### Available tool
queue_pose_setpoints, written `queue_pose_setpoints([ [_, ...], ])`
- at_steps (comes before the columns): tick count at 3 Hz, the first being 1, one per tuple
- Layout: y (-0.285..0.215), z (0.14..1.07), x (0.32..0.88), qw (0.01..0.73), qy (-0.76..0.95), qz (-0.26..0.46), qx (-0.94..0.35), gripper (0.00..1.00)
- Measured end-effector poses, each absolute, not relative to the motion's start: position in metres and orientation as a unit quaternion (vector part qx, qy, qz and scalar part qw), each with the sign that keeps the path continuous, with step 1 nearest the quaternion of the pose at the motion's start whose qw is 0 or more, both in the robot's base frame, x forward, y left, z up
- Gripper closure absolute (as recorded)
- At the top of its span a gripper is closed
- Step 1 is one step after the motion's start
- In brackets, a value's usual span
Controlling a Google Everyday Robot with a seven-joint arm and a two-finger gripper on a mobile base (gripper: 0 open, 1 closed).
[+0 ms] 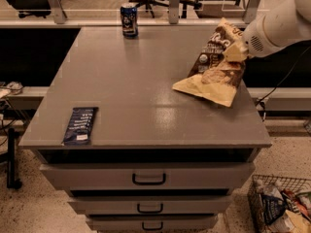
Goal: Move brown chip bag near pepsi can
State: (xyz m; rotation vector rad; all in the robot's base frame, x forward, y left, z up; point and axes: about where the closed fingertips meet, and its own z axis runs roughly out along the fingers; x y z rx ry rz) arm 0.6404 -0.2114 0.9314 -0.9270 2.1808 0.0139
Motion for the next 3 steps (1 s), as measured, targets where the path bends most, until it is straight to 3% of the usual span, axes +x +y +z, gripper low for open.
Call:
queue_pose_setpoints([
  [1, -0.228, 0.98, 0.636, 0.424, 0.824, -0.036, -0.373, 1.0],
  [3, -0.215, 0.976, 0.643, 0.444, 0.815, -0.018, -0.371, 1.0],
])
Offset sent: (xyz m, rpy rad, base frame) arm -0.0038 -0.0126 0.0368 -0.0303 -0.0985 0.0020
